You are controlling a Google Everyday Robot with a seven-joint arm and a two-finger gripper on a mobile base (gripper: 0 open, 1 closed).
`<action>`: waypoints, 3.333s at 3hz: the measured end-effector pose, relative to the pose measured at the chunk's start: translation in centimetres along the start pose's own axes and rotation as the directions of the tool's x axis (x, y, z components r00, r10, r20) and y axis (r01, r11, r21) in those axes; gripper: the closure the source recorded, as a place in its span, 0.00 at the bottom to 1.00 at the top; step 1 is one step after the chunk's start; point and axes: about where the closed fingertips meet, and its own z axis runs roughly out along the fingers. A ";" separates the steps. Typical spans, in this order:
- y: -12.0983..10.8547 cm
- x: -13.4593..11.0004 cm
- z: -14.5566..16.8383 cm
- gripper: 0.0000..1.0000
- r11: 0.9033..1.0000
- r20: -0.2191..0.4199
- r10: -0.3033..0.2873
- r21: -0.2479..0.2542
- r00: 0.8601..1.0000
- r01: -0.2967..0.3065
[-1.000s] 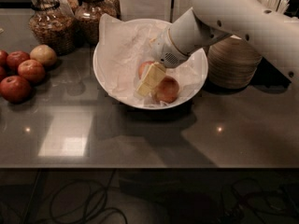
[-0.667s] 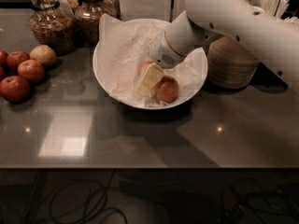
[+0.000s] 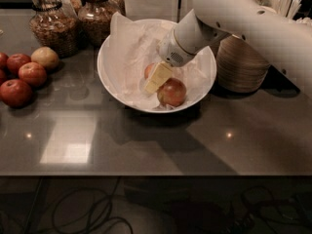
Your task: Pick apple from white bowl
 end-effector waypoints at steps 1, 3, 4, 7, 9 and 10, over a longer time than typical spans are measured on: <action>0.0 0.0 0.0 0.09 1.000 0.000 0.000 0.001 1.000 0.000; 0.0 0.0 0.0 0.59 1.000 0.000 0.000 0.000 1.000 0.000; 0.0 0.0 0.0 0.82 1.000 0.000 0.000 0.000 1.000 0.000; 0.2 -0.2 -0.4 1.00 1.000 0.034 -0.001 -0.012 0.999 0.002; 2.0 -2.9 -6.6 1.00 0.998 0.235 -0.060 0.006 0.970 0.060; 2.7 -4.0 -10.8 1.00 0.995 0.330 -0.102 0.045 0.939 0.092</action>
Offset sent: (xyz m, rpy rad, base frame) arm 0.0002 -0.0002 0.0002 -0.0001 -0.0004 -0.0005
